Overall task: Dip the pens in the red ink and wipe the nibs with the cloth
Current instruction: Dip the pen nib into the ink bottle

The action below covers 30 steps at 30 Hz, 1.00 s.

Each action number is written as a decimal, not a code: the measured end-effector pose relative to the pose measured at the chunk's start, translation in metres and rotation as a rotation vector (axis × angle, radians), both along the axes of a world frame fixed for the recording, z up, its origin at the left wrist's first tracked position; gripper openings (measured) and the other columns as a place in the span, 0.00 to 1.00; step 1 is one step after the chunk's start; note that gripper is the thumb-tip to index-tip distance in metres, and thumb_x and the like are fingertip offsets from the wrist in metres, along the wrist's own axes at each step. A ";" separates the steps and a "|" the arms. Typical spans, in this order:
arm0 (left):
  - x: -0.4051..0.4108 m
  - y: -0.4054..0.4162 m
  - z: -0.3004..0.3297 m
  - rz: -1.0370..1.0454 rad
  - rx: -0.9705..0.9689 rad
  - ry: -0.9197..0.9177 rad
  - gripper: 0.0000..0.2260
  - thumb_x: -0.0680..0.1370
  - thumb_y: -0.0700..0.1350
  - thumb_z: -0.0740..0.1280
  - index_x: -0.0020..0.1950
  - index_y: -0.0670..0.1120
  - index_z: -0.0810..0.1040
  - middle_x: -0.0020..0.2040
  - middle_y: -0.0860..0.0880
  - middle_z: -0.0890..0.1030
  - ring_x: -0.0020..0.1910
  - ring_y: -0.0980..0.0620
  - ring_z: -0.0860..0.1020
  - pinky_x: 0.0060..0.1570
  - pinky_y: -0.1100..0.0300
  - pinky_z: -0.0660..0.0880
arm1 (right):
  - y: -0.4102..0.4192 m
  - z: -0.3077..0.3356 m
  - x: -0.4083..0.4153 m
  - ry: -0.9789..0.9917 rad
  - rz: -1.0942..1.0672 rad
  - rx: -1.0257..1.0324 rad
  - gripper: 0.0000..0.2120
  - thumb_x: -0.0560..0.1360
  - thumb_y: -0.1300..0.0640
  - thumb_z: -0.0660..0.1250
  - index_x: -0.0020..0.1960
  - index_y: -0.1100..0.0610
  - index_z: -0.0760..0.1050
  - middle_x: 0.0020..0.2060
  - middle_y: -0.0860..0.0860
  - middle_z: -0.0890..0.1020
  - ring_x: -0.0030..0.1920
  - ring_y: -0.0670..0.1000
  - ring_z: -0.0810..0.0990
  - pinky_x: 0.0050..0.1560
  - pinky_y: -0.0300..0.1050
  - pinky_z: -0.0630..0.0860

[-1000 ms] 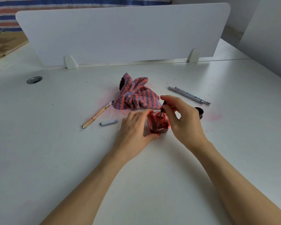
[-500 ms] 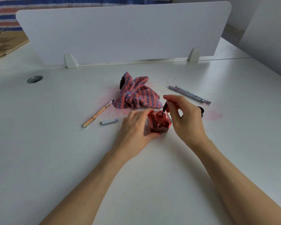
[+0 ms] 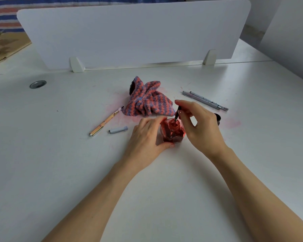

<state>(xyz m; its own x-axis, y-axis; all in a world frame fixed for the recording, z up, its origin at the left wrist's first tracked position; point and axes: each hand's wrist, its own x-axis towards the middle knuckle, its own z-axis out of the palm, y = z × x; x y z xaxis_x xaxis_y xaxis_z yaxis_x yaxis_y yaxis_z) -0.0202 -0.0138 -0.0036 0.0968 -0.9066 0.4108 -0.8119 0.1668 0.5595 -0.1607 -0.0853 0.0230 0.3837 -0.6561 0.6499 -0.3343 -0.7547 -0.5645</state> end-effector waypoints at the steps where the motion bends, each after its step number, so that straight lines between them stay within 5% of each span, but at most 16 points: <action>1: 0.000 0.000 0.000 0.002 0.001 0.003 0.32 0.65 0.48 0.76 0.66 0.47 0.69 0.58 0.49 0.74 0.59 0.54 0.65 0.58 0.51 0.68 | 0.000 0.000 0.000 -0.005 -0.007 0.002 0.12 0.75 0.63 0.61 0.57 0.62 0.76 0.44 0.54 0.81 0.43 0.42 0.74 0.48 0.24 0.67; 13: 0.000 0.000 0.001 -0.006 0.001 0.003 0.31 0.65 0.48 0.76 0.66 0.46 0.69 0.56 0.52 0.73 0.59 0.54 0.64 0.58 0.52 0.67 | 0.000 0.000 0.003 -0.056 -0.046 -0.026 0.10 0.76 0.64 0.59 0.53 0.63 0.77 0.41 0.56 0.82 0.41 0.47 0.76 0.45 0.24 0.67; 19: 0.000 0.001 0.003 -0.002 0.000 -0.005 0.31 0.65 0.48 0.76 0.66 0.47 0.70 0.53 0.56 0.69 0.58 0.55 0.64 0.57 0.54 0.66 | 0.004 0.004 0.004 -0.088 0.015 0.011 0.11 0.75 0.62 0.62 0.57 0.60 0.75 0.42 0.46 0.78 0.41 0.46 0.76 0.47 0.32 0.71; 23: 0.001 0.001 0.000 0.015 0.053 -0.001 0.30 0.67 0.52 0.75 0.66 0.47 0.69 0.58 0.49 0.74 0.59 0.55 0.64 0.58 0.55 0.65 | 0.005 0.010 0.004 -0.239 -0.009 0.070 0.11 0.75 0.64 0.61 0.55 0.58 0.75 0.42 0.46 0.79 0.41 0.47 0.79 0.46 0.35 0.74; 30: -0.001 0.005 0.004 0.040 0.058 -0.030 0.32 0.66 0.57 0.73 0.66 0.49 0.69 0.51 0.56 0.66 0.58 0.56 0.63 0.55 0.61 0.60 | -0.001 0.021 0.004 -0.520 -0.084 0.246 0.11 0.76 0.65 0.59 0.55 0.54 0.73 0.40 0.47 0.79 0.40 0.43 0.80 0.44 0.39 0.76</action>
